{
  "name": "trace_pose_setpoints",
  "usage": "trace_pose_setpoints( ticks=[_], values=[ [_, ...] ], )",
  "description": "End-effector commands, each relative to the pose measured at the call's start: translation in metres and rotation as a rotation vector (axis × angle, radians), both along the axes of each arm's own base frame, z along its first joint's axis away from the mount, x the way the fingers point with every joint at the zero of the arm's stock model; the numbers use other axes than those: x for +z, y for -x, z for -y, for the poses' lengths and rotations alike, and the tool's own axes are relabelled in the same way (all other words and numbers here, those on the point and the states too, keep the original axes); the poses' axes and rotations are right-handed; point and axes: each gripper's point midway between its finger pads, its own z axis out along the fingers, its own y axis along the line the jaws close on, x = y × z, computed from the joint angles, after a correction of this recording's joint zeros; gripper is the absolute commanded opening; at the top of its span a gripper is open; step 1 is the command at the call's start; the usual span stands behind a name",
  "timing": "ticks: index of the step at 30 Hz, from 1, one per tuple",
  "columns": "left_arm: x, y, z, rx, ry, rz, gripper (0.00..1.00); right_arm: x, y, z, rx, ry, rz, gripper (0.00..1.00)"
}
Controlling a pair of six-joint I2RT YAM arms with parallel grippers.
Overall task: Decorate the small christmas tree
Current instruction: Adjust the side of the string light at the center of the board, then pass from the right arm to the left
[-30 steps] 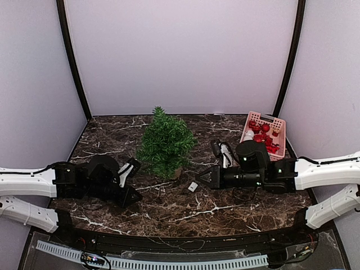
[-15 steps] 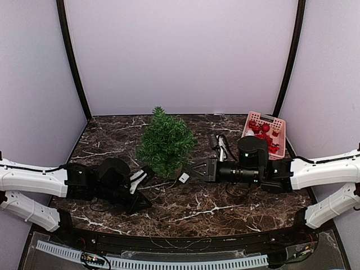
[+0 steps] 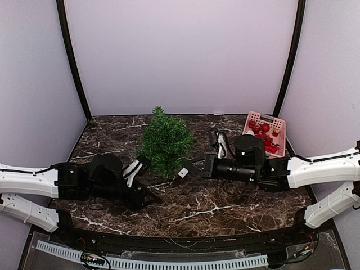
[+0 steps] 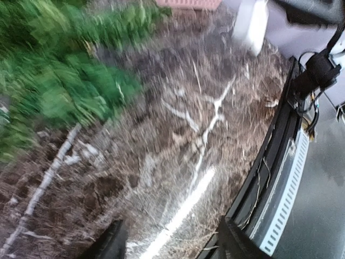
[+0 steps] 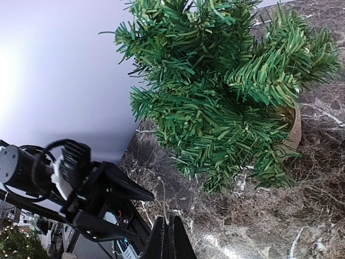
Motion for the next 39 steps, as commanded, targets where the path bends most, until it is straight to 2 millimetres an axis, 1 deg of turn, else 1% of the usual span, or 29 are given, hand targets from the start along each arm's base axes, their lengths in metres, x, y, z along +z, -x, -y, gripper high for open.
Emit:
trace_pose_setpoints(
  ticks=[1,2,3,4,6,7,8,9,10,11,12,13,16,17,18,19,20,23,25,29,34,36,37,38,39],
  values=[
    [0.05,-0.014,-0.014,0.097,0.079,0.107,0.7,0.02,-0.006,-0.005,-0.03,-0.033,0.036,0.0],
    [0.061,-0.014,-0.016,0.102,0.107,0.12,0.72,0.019,-0.006,-0.006,-0.027,-0.03,0.036,0.0],
    [0.065,-0.014,-0.018,0.107,0.115,0.126,0.75,0.019,-0.005,-0.007,-0.022,-0.029,0.036,0.0],
    [0.074,-0.014,-0.018,0.112,0.139,0.133,0.76,0.018,-0.005,-0.007,-0.02,-0.029,0.036,0.0],
    [0.088,-0.014,-0.014,0.108,0.179,0.136,0.78,0.019,-0.003,-0.008,-0.009,-0.034,0.04,0.0],
    [0.099,-0.013,-0.01,0.097,0.209,0.138,0.78,0.022,-0.001,-0.01,0.0,-0.04,0.044,0.0],
    [0.101,-0.014,-0.006,0.097,0.216,0.131,0.78,0.024,0.0,-0.011,0.01,-0.045,0.05,0.0],
    [0.112,-0.015,0.0,0.089,0.247,0.133,0.79,0.026,0.002,-0.012,0.021,-0.049,0.058,0.0],
    [0.112,-0.016,0.005,0.089,0.248,0.124,0.78,0.028,0.003,-0.014,0.027,-0.051,0.062,0.0],
    [0.124,-0.017,0.01,0.086,0.281,0.126,0.78,0.029,0.004,-0.015,0.032,-0.05,0.066,0.0],
    [0.126,-0.02,0.017,0.082,0.291,0.124,0.77,0.031,0.005,-0.016,0.032,-0.051,0.067,0.0],
    [0.132,-0.019,0.023,0.067,0.312,0.12,0.76,0.031,0.005,-0.018,0.036,-0.049,0.068,0.0],
    [0.141,-0.016,0.045,0.005,0.378,0.11,0.72,0.033,0.008,-0.021,0.043,-0.056,0.07,0.0],
    [0.139,-0.015,0.05,-0.011,0.382,0.096,0.7,0.034,0.009,-0.023,0.046,-0.062,0.071,0.0],
    [0.142,-0.014,0.054,-0.026,0.403,0.096,0.68,0.035,0.01,-0.023,0.048,-0.067,0.072,0.0],
    [0.138,-0.014,0.058,-0.03,0.401,0.086,0.68,0.037,0.012,-0.025,0.052,-0.076,0.074,0.0],
    [0.139,-0.013,0.062,-0.043,0.412,0.081,0.67,0.038,0.013,-0.027,0.059,-0.08,0.075,0.0],
    [0.131,-0.013,0.07,-0.056,0.402,0.058,0.67,0.042,0.017,-0.031,0.079,-0.099,0.082,0.0],
    [0.125,-0.016,0.072,-0.048,0.383,0.053,0.69,0.046,0.021,-0.034,0.101,-0.11,0.084,0.0],
    [0.112,-0.026,0.069,-0.002,0.32,0.064,0.73,0.049,0.025,-0.039,0.126,-0.115,0.097,0.0],
    [0.105,-0.03,0.07,0.015,0.292,0.073,0.74,0.055,0.028,-0.042,0.148,-0.123,0.11,0.0],
    [0.104,-0.03,0.072,0.011,0.289,0.071,0.7,0.055,0.028,-0.042,0.148,-0.123,0.112,0.0],
    [0.104,-0.03,0.072,0.008,0.291,0.07,0.65,0.054,0.028,-0.042,0.146,-0.121,0.111,0.0],
    [0.103,-0.03,0.073,0.007,0.287,0.067,0.63,0.054,0.028,-0.042,0.147,-0.12,0.111,0.0],
    [0.103,-0.03,0.073,0.006,0.287,0.068,0.59,0.055,0.028,-0.042,0.147,-0.123,0.113,0.0]
  ],
)
